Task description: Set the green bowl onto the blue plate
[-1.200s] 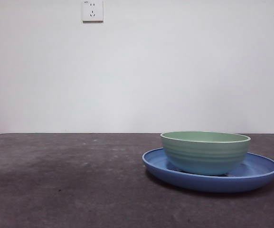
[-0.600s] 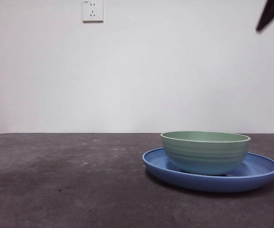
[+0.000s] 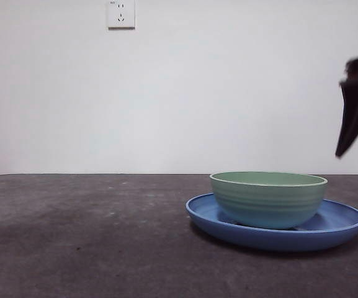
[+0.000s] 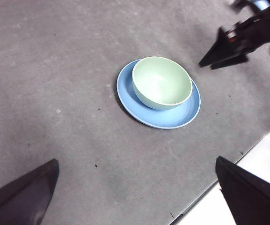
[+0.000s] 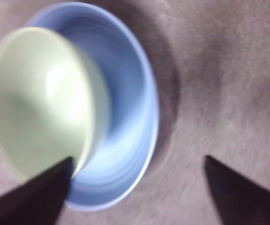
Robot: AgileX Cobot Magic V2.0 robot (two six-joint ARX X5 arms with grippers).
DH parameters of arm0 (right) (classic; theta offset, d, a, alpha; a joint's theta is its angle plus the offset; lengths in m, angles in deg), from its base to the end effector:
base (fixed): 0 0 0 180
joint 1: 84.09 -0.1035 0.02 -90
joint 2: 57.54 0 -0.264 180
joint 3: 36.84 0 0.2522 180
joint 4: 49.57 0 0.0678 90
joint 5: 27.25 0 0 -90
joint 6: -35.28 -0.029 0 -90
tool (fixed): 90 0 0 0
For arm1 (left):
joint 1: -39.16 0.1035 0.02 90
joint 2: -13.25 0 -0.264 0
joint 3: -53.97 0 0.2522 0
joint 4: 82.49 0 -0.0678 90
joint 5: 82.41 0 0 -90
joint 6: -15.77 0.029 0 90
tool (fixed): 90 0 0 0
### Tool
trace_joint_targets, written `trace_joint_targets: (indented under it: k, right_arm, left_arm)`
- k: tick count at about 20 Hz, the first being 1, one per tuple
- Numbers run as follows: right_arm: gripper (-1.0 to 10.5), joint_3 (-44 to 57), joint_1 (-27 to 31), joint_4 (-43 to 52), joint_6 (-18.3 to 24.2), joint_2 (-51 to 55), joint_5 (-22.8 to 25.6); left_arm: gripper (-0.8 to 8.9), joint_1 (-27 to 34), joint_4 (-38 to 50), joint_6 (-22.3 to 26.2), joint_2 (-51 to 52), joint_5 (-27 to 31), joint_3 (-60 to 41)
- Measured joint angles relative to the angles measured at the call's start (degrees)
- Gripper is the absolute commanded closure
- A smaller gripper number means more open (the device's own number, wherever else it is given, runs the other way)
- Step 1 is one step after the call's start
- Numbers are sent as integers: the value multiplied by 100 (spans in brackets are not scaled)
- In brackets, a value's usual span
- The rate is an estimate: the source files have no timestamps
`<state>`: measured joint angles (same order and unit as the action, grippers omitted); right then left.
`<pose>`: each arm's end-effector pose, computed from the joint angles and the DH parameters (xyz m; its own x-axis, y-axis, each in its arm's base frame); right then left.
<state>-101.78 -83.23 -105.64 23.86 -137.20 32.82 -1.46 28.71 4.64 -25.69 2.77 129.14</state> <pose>0.2473 0.0108 0.2114 0.2926 0.4946 -0.8184 0.0388 0.8490 0.5270 0.0740 -0.0667 0.3664 0.5827 -0.6105 -0.5364 0.6104 0.7646 -0.2071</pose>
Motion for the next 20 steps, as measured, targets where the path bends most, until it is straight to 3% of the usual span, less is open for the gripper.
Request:
trace_joint_targets:
  k: [4, 7, 14, 20]
  right_arm:
    - [623, 0, 0, 354, 79, -629, -13]
    - [630, 0, 4, 614, 96, -953, -337]
    - [684, -2, 4, 914, 98, -1397, -345]
    - [789, -13, 4, 1049, 98, -1497, -356]
  left_arm:
    - [219, 0, 0, 0, 0, 0, 0]
    - [219, 0, 2, 0, 0, 0, 0]
    - [219, 0, 2, 2, 0, 0, 0]
    - [219, 0, 2, 0, 0, 0, 0]
